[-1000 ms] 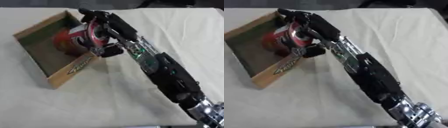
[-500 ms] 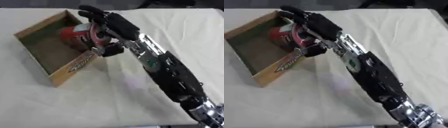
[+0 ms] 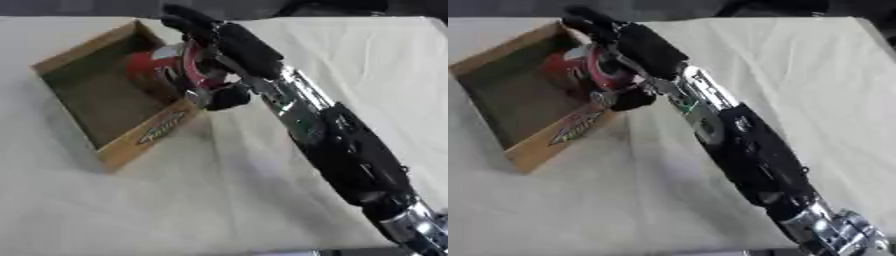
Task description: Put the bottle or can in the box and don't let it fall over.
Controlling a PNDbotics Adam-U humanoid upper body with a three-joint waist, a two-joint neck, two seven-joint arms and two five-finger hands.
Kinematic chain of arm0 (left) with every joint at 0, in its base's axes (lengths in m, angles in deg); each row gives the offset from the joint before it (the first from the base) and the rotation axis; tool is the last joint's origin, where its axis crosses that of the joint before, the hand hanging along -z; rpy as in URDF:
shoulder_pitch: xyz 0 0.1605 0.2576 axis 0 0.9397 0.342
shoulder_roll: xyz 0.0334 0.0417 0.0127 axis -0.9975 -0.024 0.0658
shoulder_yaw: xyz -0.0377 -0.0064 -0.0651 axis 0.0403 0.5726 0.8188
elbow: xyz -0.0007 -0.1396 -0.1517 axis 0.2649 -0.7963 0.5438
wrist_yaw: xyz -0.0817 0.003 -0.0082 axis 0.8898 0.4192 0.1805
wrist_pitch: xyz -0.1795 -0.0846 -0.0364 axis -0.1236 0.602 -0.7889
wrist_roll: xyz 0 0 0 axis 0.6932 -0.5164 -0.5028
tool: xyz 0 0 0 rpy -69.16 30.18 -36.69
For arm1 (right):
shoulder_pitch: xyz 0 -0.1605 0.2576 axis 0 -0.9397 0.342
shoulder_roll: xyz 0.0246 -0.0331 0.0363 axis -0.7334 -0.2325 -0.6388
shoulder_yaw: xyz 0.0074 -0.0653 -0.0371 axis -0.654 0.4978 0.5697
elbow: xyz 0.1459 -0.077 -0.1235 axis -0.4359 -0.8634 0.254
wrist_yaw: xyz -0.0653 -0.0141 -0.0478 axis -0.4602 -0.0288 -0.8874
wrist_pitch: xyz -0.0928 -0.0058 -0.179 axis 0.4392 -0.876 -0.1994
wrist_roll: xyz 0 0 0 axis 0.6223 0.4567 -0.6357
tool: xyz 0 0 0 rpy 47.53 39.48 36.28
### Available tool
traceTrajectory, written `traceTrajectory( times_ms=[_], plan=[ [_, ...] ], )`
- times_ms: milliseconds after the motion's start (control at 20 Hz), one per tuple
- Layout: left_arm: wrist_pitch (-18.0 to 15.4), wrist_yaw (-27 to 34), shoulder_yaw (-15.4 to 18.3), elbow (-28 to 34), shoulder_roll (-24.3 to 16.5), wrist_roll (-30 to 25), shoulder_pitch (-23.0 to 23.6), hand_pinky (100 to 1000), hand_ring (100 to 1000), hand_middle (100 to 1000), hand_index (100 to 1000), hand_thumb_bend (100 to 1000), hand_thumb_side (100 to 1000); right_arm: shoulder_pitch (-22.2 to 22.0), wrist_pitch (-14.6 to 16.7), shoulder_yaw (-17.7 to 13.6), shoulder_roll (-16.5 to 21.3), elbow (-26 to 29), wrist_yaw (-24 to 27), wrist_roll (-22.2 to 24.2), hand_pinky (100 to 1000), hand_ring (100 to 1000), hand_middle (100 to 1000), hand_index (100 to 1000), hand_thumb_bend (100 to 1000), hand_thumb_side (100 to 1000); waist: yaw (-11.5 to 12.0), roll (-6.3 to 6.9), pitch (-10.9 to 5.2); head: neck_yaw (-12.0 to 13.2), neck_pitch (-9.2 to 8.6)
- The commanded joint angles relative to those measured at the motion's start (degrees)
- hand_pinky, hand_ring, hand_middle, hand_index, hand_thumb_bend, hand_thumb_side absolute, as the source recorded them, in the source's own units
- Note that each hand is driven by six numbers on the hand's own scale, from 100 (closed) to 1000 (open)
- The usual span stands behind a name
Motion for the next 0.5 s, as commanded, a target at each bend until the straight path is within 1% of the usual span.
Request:
traceTrajectory(
  times_ms=[50, 100, 150, 200, 400, 500],
  plan=[
    [-0.01, -0.18, 0.58, 0.77, -0.98, 0.10, -0.13, 538, 791, 906, 708, 100, 738, 0.70, -0.40, -0.76, 1.12, 1.41, 1.41, 0.03, 908, 100, 1000, 958, 100, 628, -0.03, 0.17, -2.36, 0.14, -0.03],
    [0.00, -0.18, 0.56, 0.77, -0.97, 0.08, -0.13, 538, 791, 906, 708, 100, 738, 0.70, -0.31, -0.79, 1.09, 1.32, 1.77, 0.12, 929, 100, 1000, 969, 100, 680, -0.04, 0.19, -2.35, 0.13, -0.02],
    [0.00, -0.18, 0.55, 0.76, -0.97, 0.06, -0.13, 538, 791, 905, 707, 100, 738, 0.71, -0.17, -0.80, 1.04, 1.19, 2.29, 0.25, 942, 100, 1000, 973, 100, 714, -0.04, 0.19, -2.35, 0.14, -0.01],
    [0.00, -0.17, 0.55, 0.76, -0.96, 0.05, -0.12, 538, 790, 905, 707, 100, 738, 0.74, -0.01, -0.82, 1.00, 1.10, 2.89, 0.39, 950, 100, 1000, 977, 100, 725, -0.04, 0.18, -2.34, 0.14, 0.00],
    [0.02, -0.17, 0.59, 0.74, -0.95, 0.08, -0.05, 539, 790, 905, 707, 100, 738, 0.84, 0.24, -1.07, 0.96, 0.63, 4.27, 0.97, 952, 100, 1000, 983, 100, 727, 0.04, 0.16, -2.35, 0.15, 0.00],
    [0.02, -0.18, 0.65, 0.74, -0.94, 0.12, -0.01, 539, 789, 904, 707, 100, 737, 0.83, 0.21, -1.16, 0.98, 0.54, 4.50, 1.05, 951, 100, 1000, 980, 100, 703, 0.05, 0.13, -2.37, 0.18, -0.01]
  ],
)
